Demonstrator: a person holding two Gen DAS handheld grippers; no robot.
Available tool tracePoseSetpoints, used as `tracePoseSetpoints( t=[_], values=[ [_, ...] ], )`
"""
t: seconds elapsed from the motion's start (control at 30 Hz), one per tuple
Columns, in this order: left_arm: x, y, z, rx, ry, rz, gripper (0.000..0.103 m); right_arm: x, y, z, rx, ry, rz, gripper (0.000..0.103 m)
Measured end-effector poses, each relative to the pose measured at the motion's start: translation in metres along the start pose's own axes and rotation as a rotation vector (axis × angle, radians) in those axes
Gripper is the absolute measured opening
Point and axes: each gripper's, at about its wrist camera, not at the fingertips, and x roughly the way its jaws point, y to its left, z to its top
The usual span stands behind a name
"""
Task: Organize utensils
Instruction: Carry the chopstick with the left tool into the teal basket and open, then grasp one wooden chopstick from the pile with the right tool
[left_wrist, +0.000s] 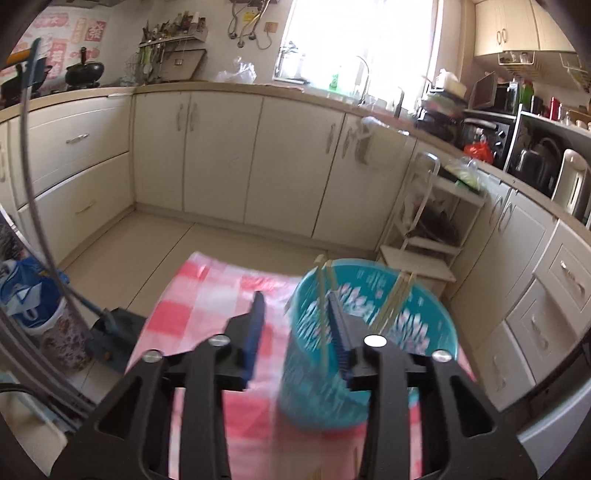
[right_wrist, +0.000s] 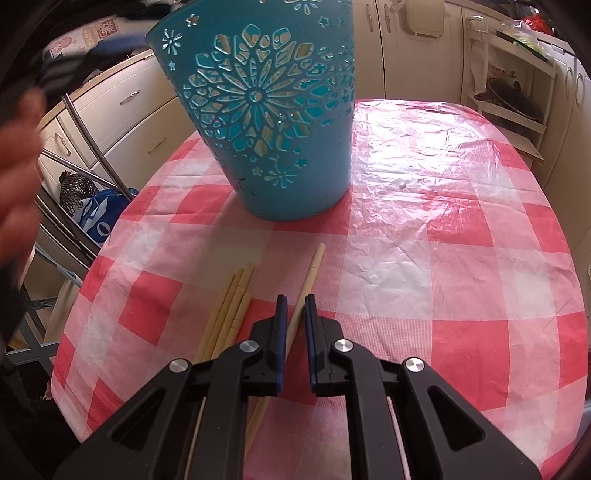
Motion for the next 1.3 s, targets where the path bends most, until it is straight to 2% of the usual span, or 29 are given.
tracePoseSetpoints(
  t=[0.03, 0.2, 0.43, 0.73, 1.1, 1.3],
  values=[
    [-0.007, 0.006, -0.005, -0.011, 0.012, 0.006, 0.046, 0.000, 0.000, 0.000, -0.002, -0.001, -0.002, 0.010],
    [-0.037, 0.033, -0.023, -0.079, 0.067, -0.002, 0.053, 0.000, 0.004, -0.001, -0.013, -0.010, -0.019, 0.010],
    [-0.067, 0.039, -0.018, -0.015, 0.063, -0.006, 0.062, 0.000, 0.005, -0.004, -0.003, -0.028, -0.035, 0.010],
    [-0.057, 0.040, -0.020, 0.062, 0.175, 0.015, 0.069, 0.002, -0.001, -0.001, 0.054, -0.038, -0.043, 0.007],
    [-0.064, 0.042, -0.018, 0.077, 0.198, -0.023, 0.074, 0.005, 0.016, 0.001, 0.008, -0.030, -0.148, 0.007],
    [-0.067, 0.048, -0.016, 0.070, 0.210, -0.037, 0.075, 0.000, 0.012, -0.001, 0.076, 0.002, -0.133, 0.007]
  ],
)
